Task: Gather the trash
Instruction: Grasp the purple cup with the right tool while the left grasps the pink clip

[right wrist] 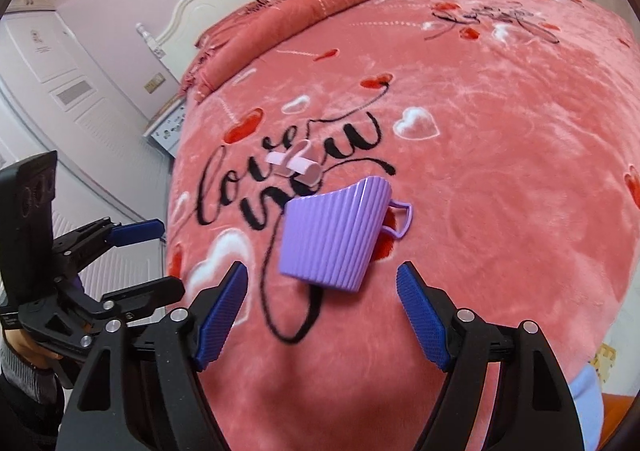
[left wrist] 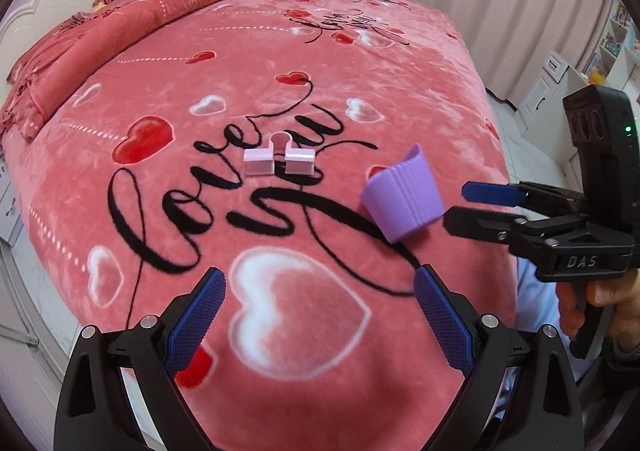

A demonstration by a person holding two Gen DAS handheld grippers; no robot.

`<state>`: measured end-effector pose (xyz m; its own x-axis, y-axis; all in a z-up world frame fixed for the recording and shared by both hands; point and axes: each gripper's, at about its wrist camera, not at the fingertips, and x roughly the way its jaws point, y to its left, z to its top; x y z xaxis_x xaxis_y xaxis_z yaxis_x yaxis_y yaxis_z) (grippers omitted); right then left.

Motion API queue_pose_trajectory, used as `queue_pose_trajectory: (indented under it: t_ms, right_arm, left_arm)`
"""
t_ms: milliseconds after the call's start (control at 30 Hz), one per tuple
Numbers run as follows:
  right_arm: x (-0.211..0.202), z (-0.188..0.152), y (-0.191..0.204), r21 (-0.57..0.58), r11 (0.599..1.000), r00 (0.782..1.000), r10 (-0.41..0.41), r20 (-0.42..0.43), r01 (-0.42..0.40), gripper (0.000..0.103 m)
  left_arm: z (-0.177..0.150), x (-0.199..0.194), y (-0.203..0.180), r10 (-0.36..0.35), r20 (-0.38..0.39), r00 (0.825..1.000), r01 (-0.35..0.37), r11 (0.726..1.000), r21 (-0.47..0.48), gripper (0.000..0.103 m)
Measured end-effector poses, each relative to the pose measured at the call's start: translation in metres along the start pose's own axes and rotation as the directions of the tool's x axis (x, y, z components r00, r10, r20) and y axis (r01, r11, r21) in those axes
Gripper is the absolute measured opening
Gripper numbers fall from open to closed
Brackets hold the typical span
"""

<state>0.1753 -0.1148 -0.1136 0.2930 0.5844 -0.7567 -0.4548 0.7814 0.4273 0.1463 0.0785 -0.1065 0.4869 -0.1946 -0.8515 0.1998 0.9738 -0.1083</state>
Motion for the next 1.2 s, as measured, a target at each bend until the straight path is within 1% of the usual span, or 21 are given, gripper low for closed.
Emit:
queue_pose_trajectory:
  t_ms: [100, 167, 233, 300, 333, 367, 433, 467, 533, 633, 667, 700, 767, 833, 900, 933, 967, 1033, 1200]
  right_arm:
    - [0.019, 0.006, -0.001, 0.014, 1.000, 1.000, -0.009, -0.024, 0.010, 0.077]
    - [0.029, 0.009, -0.001, 0.022, 1.000, 0.999, -0.009, -0.040, 0.010, 0.080]
    - [0.040, 0.012, -0.001, 0.019, 1.000, 0.999, -0.020, -0.050, 0.021, 0.081]
    - [0.049, 0.013, -0.001, 0.016, 1.000, 0.998, -0.014, -0.062, 0.015, 0.080]
    - [0.051, 0.012, -0.001, 0.014, 1.000, 0.998, -0.005, -0.064, 0.006, 0.067]
    - [0.053, 0.012, -0.001, 0.008, 1.000, 0.998, 0.002, -0.060, -0.002, 0.064]
    - [0.050, 0.012, -0.004, 0.011, 1.000, 0.999, 0.023, -0.044, -0.022, 0.063]
    - [0.044, 0.014, -0.006, 0.009, 0.999, 0.999, 0.033, -0.019, -0.033, 0.063]
    - [0.032, 0.017, -0.009, -0.006, 1.000, 1.000, 0.023, 0.014, -0.023, 0.063]
    - [0.012, 0.023, -0.021, 0.010, 1.000, 0.998, 0.023, 0.056, -0.024, 0.063]
    - [0.008, 0.023, -0.024, 0.013, 1.000, 0.998, 0.023, 0.062, -0.024, 0.063]
    - [0.004, 0.024, -0.027, 0.016, 1.000, 0.997, 0.022, 0.068, -0.023, 0.063]
    - [-0.002, 0.024, -0.031, 0.016, 1.000, 0.997, 0.024, 0.075, -0.025, 0.063]
    - [-0.006, 0.024, -0.035, 0.014, 1.000, 0.997, 0.019, 0.080, -0.020, 0.063]
    - [-0.009, 0.023, -0.039, 0.017, 1.000, 0.996, 0.021, 0.086, -0.022, 0.063]
    - [-0.010, 0.022, -0.041, 0.023, 0.999, 0.996, 0.023, 0.089, -0.025, 0.063]
    - [-0.010, 0.023, -0.042, 0.026, 0.999, 0.996, 0.025, 0.089, -0.027, 0.063]
    - [-0.012, 0.021, -0.044, 0.030, 0.999, 0.995, 0.025, 0.092, -0.027, 0.063]
    - [-0.018, 0.018, -0.046, 0.036, 0.999, 0.994, 0.028, 0.102, -0.032, 0.063]
  left_arm:
    - [0.003, 0.010, 0.008, -0.010, -0.008, 1.000, 0.010, 1.000, -0.005, 0.094]
    - [0.005, 0.015, 0.014, -0.014, -0.010, 1.000, 0.014, 1.000, -0.006, 0.094]
    - [0.009, 0.020, 0.019, -0.012, -0.013, 1.000, 0.011, 1.000, -0.016, 0.094]
    - [0.013, 0.023, 0.024, -0.011, -0.010, 1.000, 0.011, 1.000, -0.029, 0.094]
    - [0.017, 0.026, 0.027, -0.009, -0.011, 1.000, 0.009, 0.999, -0.036, 0.094]
    - [0.020, 0.029, 0.028, -0.006, -0.014, 1.000, 0.006, 0.999, -0.039, 0.094]
    - [0.028, 0.036, 0.029, 0.001, -0.012, 1.000, -0.002, 0.999, -0.041, 0.094]
    - [0.033, 0.040, 0.029, 0.004, -0.011, 1.000, -0.005, 0.999, -0.041, 0.094]
    - [0.043, 0.052, 0.028, 0.014, -0.014, 1.000, -0.015, 0.999, -0.044, 0.094]
    - [0.057, 0.069, 0.024, 0.027, -0.019, 0.999, -0.028, 0.999, -0.038, 0.094]
    - [0.061, 0.074, 0.023, 0.033, -0.015, 0.999, -0.033, 0.999, -0.034, 0.094]
    - [0.066, 0.083, 0.022, 0.048, -0.029, 0.998, -0.049, 0.998, -0.035, 0.094]
    - [0.071, 0.093, 0.023, 0.053, -0.038, 0.998, -0.054, 0.998, -0.036, 0.094]
    - [0.075, 0.102, 0.026, 0.078, -0.043, 0.996, -0.080, 0.996, -0.036, 0.094]
    - [0.076, 0.107, 0.030, 0.059, -0.032, 0.998, -0.060, 0.998, -0.034, 0.094]
    - [0.077, 0.110, 0.032, 0.053, -0.033, 0.998, -0.054, 0.998, -0.033, 0.088]
    - [0.078, 0.113, 0.034, 0.040, -0.037, 0.998, -0.042, 0.999, -0.031, 0.070]
    - [0.078, 0.118, 0.037, 0.020, -0.055, 0.998, -0.022, 0.999, -0.040, 0.070]
    - [0.071, 0.107, 0.035, 0.014, -0.056, 0.998, -0.016, 0.999, -0.034, 0.069]
